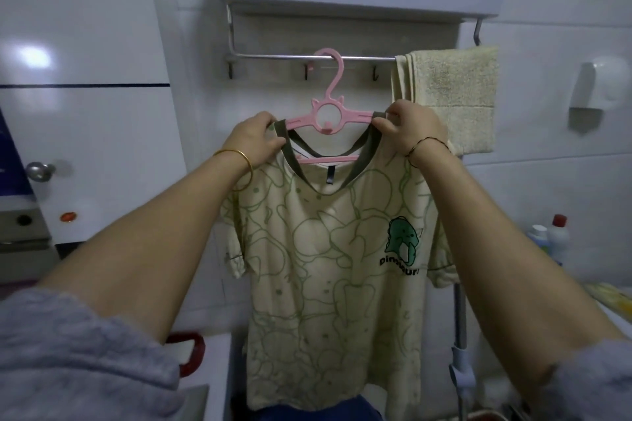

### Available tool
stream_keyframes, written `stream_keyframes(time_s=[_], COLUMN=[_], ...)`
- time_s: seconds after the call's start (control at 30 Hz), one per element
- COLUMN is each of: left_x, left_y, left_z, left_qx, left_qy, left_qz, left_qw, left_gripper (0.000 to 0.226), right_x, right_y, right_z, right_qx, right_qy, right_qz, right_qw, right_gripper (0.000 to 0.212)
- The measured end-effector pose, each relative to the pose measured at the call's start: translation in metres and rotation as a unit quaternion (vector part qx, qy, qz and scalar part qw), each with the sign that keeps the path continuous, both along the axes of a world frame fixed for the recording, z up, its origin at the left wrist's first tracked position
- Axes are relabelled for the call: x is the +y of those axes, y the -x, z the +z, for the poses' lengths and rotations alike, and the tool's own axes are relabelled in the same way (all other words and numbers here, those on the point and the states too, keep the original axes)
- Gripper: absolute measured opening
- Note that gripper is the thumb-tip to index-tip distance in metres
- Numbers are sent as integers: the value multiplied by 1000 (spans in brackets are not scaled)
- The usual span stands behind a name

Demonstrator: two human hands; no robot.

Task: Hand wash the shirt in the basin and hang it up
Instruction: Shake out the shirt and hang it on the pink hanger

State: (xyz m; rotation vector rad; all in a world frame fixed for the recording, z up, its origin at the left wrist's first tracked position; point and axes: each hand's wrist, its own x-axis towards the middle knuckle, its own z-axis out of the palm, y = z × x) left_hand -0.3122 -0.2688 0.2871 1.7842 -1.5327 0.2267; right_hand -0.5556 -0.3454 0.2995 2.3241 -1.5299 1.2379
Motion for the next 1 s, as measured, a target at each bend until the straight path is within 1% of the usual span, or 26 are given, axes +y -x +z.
stream_keyframes(time_s=[0.1,0.17,0.27,0.33,0.4,0.5,0.57,0.63,0.73,0.83,0.9,1.0], left_x=[-2,-3,-5,-5,-4,2,12,29,66,119,160,221], left_y=[-4,-4,-4,-6,-7,-4,1,7,7,-7,-25,-59], left_z=[-2,-4,-9,-13,-17,-26,-38,-58,-106,-165,-208,-262], left_qx=[-33,-39,-52,-67,-84,-92,-89,-84,-75,-36,5,72], left_qy=[-1,-4,-10,-15,-8,24,36,38,34,-11,-63,-114], left_qz=[13,23,28,27,27,20,5,-18,-52,-36,-6,27], left_qw=[999,999,998,997,996,995,995,996,995,999,998,991], left_gripper=[44,53,66,72,71,65,62,57,49,42,38,30], right_x=[6,8,12,18,24,38,52,67,92,124,150,196], right_y=[-2,-3,-6,-9,-14,-28,-41,-57,-84,-118,-143,-182], right_z=[-2,-5,-10,-15,-22,-36,-50,-69,-109,-161,-200,-253], right_qx=[10,8,-3,-14,-34,-58,-49,-33,-25,-25,-18,-2], right_qy=[16,23,38,69,132,247,313,322,251,105,-3,-139], right_qz=[-14,-21,-26,-25,-31,-37,-8,49,155,267,315,371], right_qw=[1000,999,999,997,990,967,949,945,955,958,949,918], right_gripper=[27,30,39,42,37,26,25,24,20,22,24,25])
